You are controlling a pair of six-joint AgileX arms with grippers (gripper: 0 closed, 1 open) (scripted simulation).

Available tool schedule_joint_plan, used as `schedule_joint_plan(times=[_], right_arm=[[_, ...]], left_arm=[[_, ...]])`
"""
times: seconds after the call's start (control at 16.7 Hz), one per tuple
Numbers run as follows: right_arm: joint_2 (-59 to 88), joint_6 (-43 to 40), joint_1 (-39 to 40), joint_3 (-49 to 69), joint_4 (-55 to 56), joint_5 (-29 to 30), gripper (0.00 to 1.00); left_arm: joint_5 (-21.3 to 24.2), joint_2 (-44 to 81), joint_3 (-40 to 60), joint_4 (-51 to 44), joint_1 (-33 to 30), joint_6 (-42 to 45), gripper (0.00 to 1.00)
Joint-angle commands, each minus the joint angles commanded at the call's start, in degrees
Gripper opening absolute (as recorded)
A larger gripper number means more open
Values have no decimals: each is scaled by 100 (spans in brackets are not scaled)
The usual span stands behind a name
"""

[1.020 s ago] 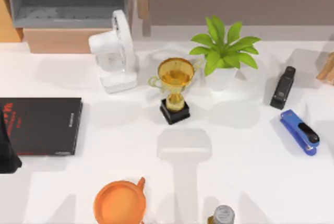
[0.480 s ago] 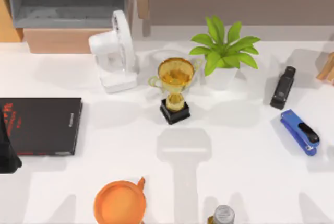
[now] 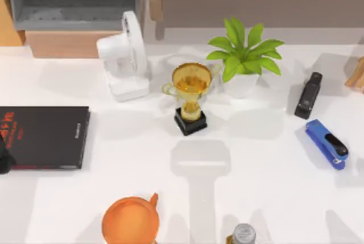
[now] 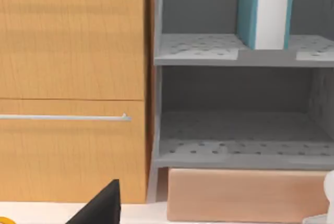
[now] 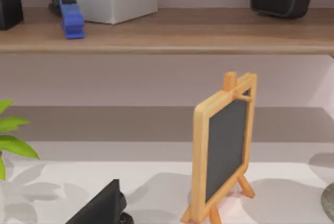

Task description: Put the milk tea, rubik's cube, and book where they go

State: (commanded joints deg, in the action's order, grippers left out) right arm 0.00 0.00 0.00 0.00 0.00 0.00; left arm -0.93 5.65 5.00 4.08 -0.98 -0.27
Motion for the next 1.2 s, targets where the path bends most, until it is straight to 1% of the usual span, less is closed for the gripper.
schedule_joint_plan(times=[0.18,0.42,0.96,1.2], right_arm=[[0,0,0,0,0,0,100],[0,0,0,0,0,0,100],[0,0,0,0,0,0,100],[0,0,0,0,0,0,100]], left_arm=[[-103,1001,888,460,-139,-4,100],[-238,3036,2177,1034,-324,-10,100],[-555,6897,4145,1936,-689,17,100],[-706,8779,5311,2519,-875,16,100]])
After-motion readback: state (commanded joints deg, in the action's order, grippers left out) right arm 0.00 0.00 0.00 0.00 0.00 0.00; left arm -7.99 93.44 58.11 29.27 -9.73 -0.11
